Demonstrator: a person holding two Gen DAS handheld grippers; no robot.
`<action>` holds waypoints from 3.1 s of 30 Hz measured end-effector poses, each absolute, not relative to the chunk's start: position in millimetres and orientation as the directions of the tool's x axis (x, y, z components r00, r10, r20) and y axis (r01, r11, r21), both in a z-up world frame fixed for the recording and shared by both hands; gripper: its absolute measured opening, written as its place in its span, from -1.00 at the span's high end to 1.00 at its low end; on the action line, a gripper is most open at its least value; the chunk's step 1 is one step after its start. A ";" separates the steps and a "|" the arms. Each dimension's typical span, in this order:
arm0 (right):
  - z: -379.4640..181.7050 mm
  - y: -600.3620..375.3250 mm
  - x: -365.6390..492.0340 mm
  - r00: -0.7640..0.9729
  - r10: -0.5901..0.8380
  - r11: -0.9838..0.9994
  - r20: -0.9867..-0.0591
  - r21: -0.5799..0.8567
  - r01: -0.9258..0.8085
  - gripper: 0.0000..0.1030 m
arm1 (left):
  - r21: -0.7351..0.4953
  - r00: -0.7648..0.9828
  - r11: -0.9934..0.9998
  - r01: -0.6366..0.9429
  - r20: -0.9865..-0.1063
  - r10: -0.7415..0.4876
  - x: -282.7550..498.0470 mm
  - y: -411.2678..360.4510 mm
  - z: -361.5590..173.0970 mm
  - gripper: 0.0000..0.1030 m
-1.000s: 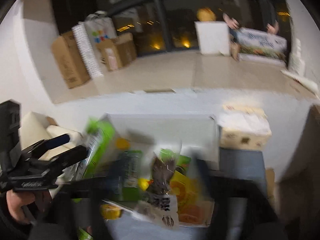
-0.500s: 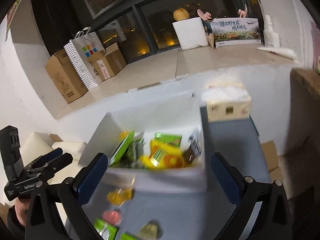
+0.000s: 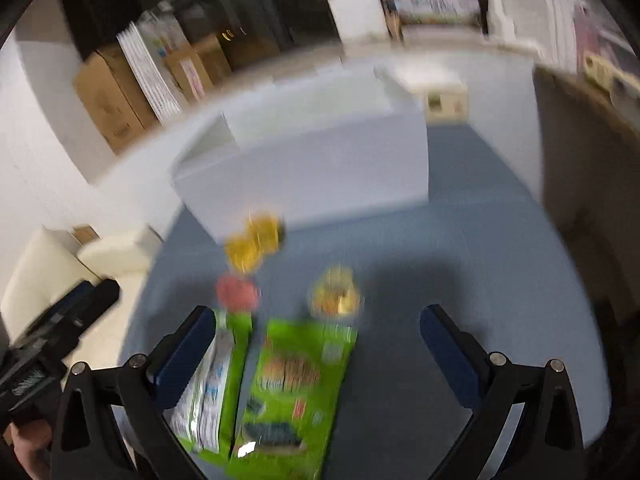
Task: Organize snacks
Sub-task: 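Grasp the green seaweed bag with right tool while left tool grasps stick-snack pack, then carry the seaweed bag and stick-snack pack into the white box and release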
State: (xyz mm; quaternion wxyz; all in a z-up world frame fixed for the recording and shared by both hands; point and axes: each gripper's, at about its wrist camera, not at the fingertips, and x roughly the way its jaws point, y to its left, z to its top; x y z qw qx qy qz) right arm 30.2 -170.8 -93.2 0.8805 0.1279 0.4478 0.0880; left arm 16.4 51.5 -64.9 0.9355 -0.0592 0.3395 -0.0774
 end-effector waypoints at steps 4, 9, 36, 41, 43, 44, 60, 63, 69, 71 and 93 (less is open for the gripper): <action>-107.4 -146.4 21.4 0.552 0.235 0.968 -0.800 0.241 -0.063 -1.00 | -0.163 0.753 0.981 0.102 -0.632 -0.183 7.0 54.1 -70.7 -1.00; -126.6 -129.1 17.7 0.486 0.205 0.979 -0.850 0.188 -0.085 -1.00 | -0.170 0.734 0.979 0.111 -0.650 -0.196 6.2 48.3 -80.7 -1.00; -95.0 -189.8 8.9 0.597 0.146 0.974 -0.789 0.221 0.054 -0.32 | -0.150 0.645 0.979 0.137 -0.737 -0.203 11.8 23.6 -119.6 -1.00; -83.5 -207.9 7.4 0.635 0.112 0.969 -0.764 0.225 0.099 -0.32 | -0.147 0.593 0.985 0.093 -0.787 -0.173 19.0 9.4 -146.1 -1.00; -85.6 -206.4 4.7 0.630 0.117 0.969 -0.767 0.228 0.097 -0.32 | -0.132 0.577 0.988 0.078 -0.802 -0.152 19.3 7.1 -153.1 -1.00; -86.7 -205.0 3.6 0.629 0.119 0.970 -0.768 0.226 0.093 -0.32 | -0.125 0.569 0.990 0.071 -0.809 -0.143 19.1 5.1 -157.0 -1.00; -84.0 -201.9 2.8 0.642 0.137 0.973 -0.754 0.224 0.056 -0.32 | -0.069 0.579 0.992 0.110 -0.807 -0.120 9.2 -6.9 -158.7 -0.29; -83.7 -202.6 1.2 0.648 0.139 0.974 -0.749 0.223 0.049 -0.32 | -0.067 0.599 0.991 0.119 -0.791 -0.126 5.7 -8.2 -150.4 -0.28; -68.4 -203.8 7.9 0.680 0.163 0.974 -0.715 0.226 0.004 -0.32 | -0.084 0.665 0.987 0.140 -0.730 -0.156 12.8 -7.0 -109.1 -0.28; -56.4 -203.5 16.9 0.703 0.155 0.979 -0.695 0.201 -0.017 -0.32 | -0.101 0.682 0.983 0.154 -0.709 -0.180 24.7 -6.7 -94.2 -0.28; -2.7 -207.8 243.6 0.697 0.223 0.974 -0.681 0.181 -0.135 -0.72 | -0.093 0.720 0.984 0.155 -0.671 -0.176 248.5 -20.9 -14.2 -0.62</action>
